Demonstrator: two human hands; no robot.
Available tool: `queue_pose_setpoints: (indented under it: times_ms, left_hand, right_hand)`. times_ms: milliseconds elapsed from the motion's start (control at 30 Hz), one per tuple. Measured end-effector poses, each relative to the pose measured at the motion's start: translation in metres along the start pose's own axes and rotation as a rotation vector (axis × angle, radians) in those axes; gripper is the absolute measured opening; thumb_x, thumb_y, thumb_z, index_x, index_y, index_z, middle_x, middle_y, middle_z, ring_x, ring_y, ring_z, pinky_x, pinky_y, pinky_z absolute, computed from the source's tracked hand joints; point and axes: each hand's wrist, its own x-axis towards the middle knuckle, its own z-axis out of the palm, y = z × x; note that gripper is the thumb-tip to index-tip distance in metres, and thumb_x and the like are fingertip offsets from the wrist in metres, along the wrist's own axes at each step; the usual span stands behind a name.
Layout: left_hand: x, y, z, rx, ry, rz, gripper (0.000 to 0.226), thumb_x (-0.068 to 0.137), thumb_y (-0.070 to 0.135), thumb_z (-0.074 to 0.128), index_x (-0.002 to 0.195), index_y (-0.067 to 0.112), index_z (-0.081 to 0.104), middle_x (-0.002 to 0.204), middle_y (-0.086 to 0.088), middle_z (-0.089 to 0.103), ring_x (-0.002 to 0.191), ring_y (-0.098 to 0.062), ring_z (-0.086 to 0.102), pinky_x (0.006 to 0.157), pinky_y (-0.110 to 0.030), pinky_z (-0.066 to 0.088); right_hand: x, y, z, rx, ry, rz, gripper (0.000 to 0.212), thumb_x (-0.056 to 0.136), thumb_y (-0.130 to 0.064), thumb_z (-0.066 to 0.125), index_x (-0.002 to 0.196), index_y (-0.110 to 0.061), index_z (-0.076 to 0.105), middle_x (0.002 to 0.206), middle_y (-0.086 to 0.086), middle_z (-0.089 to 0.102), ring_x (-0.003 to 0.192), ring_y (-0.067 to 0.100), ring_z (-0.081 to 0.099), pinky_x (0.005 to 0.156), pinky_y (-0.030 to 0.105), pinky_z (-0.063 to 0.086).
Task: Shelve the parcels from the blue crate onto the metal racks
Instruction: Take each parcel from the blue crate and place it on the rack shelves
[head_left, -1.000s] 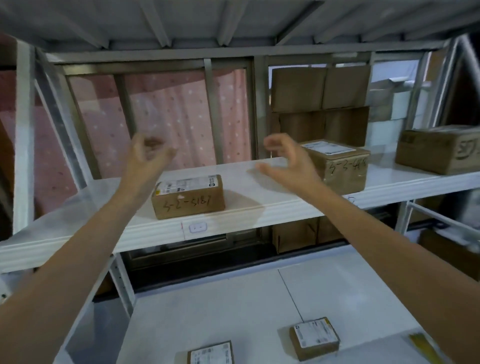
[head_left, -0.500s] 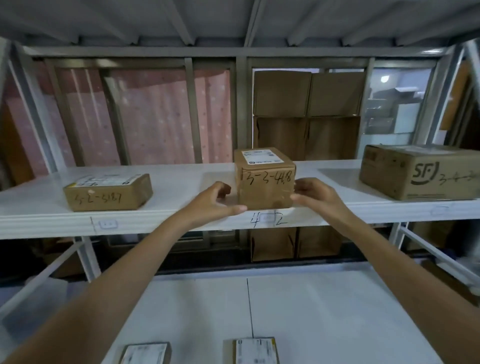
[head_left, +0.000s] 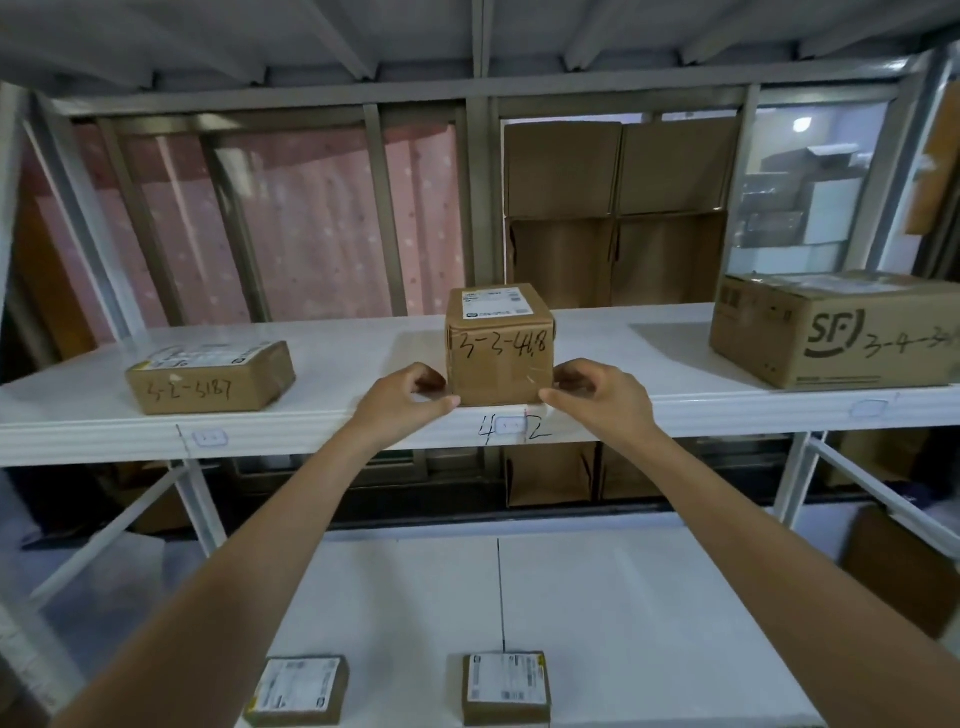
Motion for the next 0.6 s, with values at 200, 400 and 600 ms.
queue_pose_setpoints:
  times_ms: [200, 400, 600]
  left_hand:
    - [0.000, 0.002, -0.001, -0.006, 0.013, -0.005, 0.037, 0.085, 0.042, 0.068, 0.113, 0.019, 0.061, 0.115, 0.005, 0.064, 0.107, -0.010, 0.056, 0.088, -0.025, 0.041]
    - [0.001, 0.002, 0.002, 0.028, 0.040, 0.010, 0.037, 0.084, 0.043, 0.068, 0.111, 0.018, 0.061, 0.114, 0.005, 0.064, 0.108, -0.013, 0.058, 0.090, -0.028, 0.045]
    - [-0.013, 0.005, -0.001, -0.109, 0.331, 0.173, 0.026, 0.082, 0.017, 0.072, 0.102, 0.010, 0.058, 0.103, -0.001, 0.061, 0.096, -0.017, 0.058, 0.082, -0.029, 0.047]
  right_hand:
    - [0.000, -0.002, 0.001, -0.037, 0.010, 0.024, 0.034, 0.083, -0.048, 0.070, 0.109, -0.027, 0.069, 0.106, -0.010, 0.073, 0.099, 0.009, 0.066, 0.080, 0.028, 0.054]
    - [0.000, -0.003, 0.003, -0.086, 0.000, 0.050, 0.033, 0.085, -0.044, 0.068, 0.112, -0.024, 0.068, 0.112, -0.007, 0.072, 0.103, 0.011, 0.065, 0.080, 0.026, 0.051]
    - [-0.011, -0.001, -0.017, 0.142, 0.048, 0.003, 0.027, 0.087, -0.025, 0.071, 0.111, -0.014, 0.068, 0.112, 0.000, 0.070, 0.104, 0.014, 0.065, 0.096, 0.036, 0.053]
